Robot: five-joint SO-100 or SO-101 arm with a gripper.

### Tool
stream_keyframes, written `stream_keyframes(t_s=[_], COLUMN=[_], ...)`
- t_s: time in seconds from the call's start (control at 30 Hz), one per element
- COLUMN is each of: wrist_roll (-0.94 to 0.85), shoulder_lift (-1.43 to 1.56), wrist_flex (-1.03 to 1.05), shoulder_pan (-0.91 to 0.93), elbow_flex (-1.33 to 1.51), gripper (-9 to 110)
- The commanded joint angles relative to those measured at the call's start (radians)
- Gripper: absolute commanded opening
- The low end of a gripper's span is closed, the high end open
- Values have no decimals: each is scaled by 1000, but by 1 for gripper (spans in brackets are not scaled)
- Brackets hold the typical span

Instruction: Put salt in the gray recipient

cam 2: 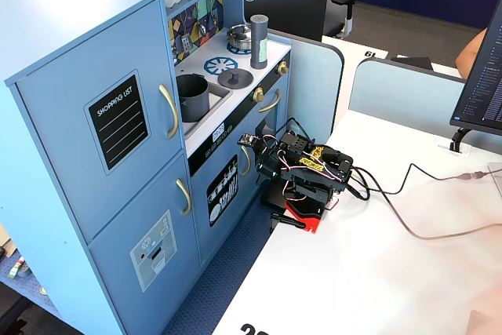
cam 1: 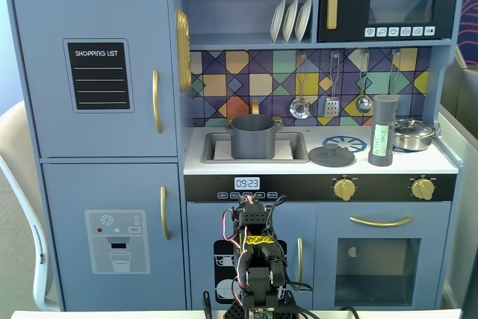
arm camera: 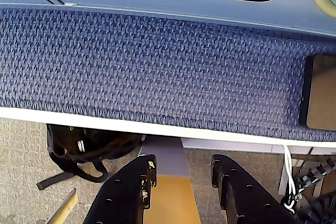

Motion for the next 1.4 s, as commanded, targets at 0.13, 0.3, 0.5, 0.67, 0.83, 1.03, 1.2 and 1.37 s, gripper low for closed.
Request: stream_keyframes(t_s=[0.13,0.3,0.5,0.67,0.83,1.03,1.2,1.37], wrist_roll=[-37,-37,-31,-31,-101,-132,-150,-178], shoulder_lift=[12,12,12,12,12,-133,-268,-324], wrist_flex=[5,5,5,6,-51,-6,-72,-123], shoulder_pan=[64,38,60,58,153,322,526,689], elbow_flex=[2,2,2,2,-71,-327,-535,-646], gripper=[0,0,0,0,0,0,0,0])
